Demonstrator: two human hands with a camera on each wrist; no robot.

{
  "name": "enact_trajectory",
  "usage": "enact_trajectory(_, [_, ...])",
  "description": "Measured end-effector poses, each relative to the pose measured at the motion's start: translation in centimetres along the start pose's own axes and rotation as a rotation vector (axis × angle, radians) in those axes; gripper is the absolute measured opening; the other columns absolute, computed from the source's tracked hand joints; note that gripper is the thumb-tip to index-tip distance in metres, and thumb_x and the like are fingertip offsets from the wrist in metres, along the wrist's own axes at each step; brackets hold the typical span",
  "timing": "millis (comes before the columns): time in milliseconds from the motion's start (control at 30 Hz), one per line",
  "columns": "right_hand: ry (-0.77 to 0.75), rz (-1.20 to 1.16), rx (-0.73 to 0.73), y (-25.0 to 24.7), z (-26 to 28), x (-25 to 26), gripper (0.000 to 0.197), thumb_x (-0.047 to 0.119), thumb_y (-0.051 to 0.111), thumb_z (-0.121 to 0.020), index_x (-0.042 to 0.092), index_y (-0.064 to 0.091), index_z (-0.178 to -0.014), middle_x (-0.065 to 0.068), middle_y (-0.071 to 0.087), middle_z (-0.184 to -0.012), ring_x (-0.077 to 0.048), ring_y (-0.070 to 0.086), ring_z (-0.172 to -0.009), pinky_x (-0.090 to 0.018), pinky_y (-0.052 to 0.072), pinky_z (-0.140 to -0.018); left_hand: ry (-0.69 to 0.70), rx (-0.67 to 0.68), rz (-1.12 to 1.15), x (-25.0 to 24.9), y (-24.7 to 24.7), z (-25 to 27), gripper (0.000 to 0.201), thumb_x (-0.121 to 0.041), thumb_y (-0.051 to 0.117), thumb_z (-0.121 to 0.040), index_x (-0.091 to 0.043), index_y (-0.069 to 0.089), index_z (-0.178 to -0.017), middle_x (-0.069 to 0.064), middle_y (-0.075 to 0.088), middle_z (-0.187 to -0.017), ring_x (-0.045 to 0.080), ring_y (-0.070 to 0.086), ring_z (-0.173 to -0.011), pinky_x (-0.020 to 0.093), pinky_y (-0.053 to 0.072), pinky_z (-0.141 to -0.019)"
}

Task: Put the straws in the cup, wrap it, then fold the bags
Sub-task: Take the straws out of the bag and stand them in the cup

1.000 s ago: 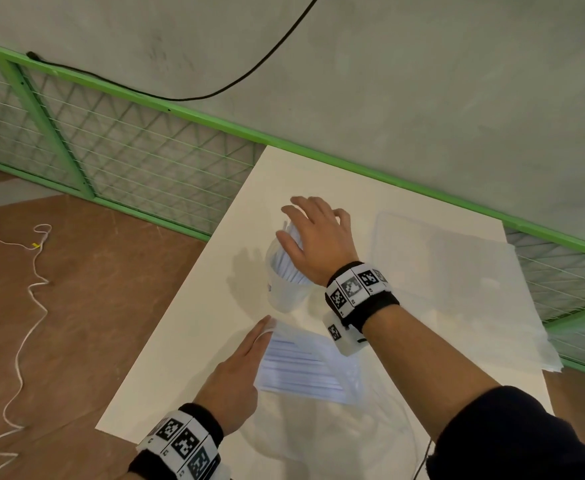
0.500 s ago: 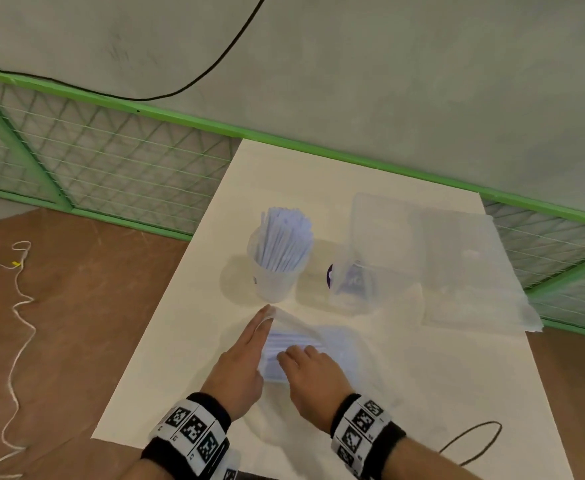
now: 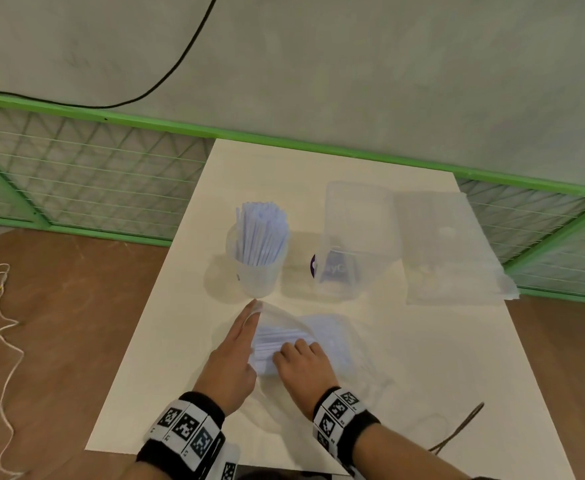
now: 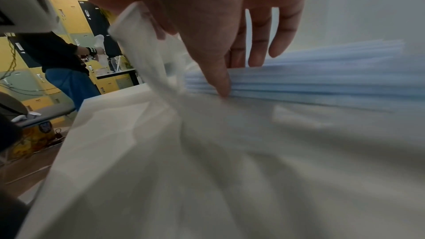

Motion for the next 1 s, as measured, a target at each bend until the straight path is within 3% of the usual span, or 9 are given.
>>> enact_trajectory(367, [0.047,-0.083,0.123,0.6,-1.4,0.3,0.035,0.020,0.089,-0.028,0.018,0.061,-0.050,0.001,0.055,-0.051,-0.021,0.057,-0.052,-0.031,0.049,-0.052,-0.006,-0.017,0.020,0.6,-0.6,0.6,0.098,0.014,0.046,-0.075,-0.035,0.009,-0.152,-0.033,-0.003,-0.154,0.008,0.037,-0.135,0.015,0.040,-0.101])
enact_trajectory(400, [0.029,-0.055,0.134,0.3,-1.3,0.6,0.031,0.019,0.088,-0.035,0.017,0.063,-0.054,0.000,0.058,-0.055,-0.022,0.059,-0.056,-0.033,0.050,-0.056,-0.008,-0.020,0.023,0.7,-0.6,0.7,0.098,0.014,0.047,-0.075,-0.034,0.010,-0.152,-0.033,-0.003,-0.154,0.009,0.038,-0.134,0.013,0.039,-0.100])
enact_trajectory(467, [0.004,-0.033,0.183,0.0,-1.0,0.9,0.014,0.011,0.074,-0.068,0.010,0.068,-0.081,-0.008,0.066,-0.080,-0.029,0.062,-0.081,-0.041,0.049,-0.075,-0.013,-0.022,0.027,1.0,-0.7,0.9,0.098,0.014,0.047,-0.074,-0.035,0.011,-0.152,-0.035,-0.003,-0.153,0.010,0.041,-0.132,0.007,0.038,-0.096])
enact_trajectory(533, [-0.013,-0.016,0.179,0.4,-0.9,0.9,0.022,0.001,0.051,-0.086,0.004,0.061,-0.105,-0.015,0.063,-0.104,-0.035,0.055,-0.101,-0.046,0.041,-0.090,-0.025,-0.018,0.039,1.3,-0.7,1.1,0.099,0.015,0.047,-0.074,-0.036,0.011,-0.152,-0.036,-0.003,-0.153,0.009,0.043,-0.130,-0.001,0.035,-0.089])
enact_trajectory(633, [-0.011,-0.006,0.180,0.6,-0.8,0.9,0.025,-0.001,0.045,-0.089,0.003,0.056,-0.111,-0.016,0.061,-0.107,-0.038,0.056,-0.102,-0.046,0.040,-0.090,-0.030,-0.013,0.040,1.5,-0.7,1.1,0.100,0.015,0.047,-0.074,-0.036,0.010,-0.152,-0.035,-0.003,-0.154,0.009,0.043,-0.130,-0.005,0.032,-0.086])
enact_trajectory(800, [0.002,-0.020,0.194,0.6,-0.8,0.8,0.024,0.000,0.045,-0.090,0.003,0.057,-0.110,-0.016,0.060,-0.110,-0.036,0.053,-0.106,-0.046,0.039,-0.091,-0.028,-0.019,0.032,1.4,-0.7,1.3,0.100,0.014,0.048,-0.075,-0.037,0.009,-0.152,-0.034,-0.004,-0.154,0.010,0.041,-0.132,0.002,0.035,-0.091])
enact_trajectory(1000, [0.004,0.033,0.242,0.7,-0.9,1.2,0.022,0.005,0.045,-0.095,0.004,0.059,-0.112,-0.015,0.060,-0.114,-0.035,0.050,-0.111,-0.046,0.036,-0.096,-0.041,-0.011,0.045,1.4,-0.7,1.4,0.098,0.015,0.047,-0.076,-0.035,0.010,-0.152,-0.033,-0.003,-0.154,0.012,0.044,-0.130,-0.006,0.032,-0.083])
Point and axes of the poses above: each hand's wrist, its own z-axis away from the middle knuckle, its own y-axis out of the palm, x = y × z, the point moved 8 cm from there along -z, towards the middle knuckle
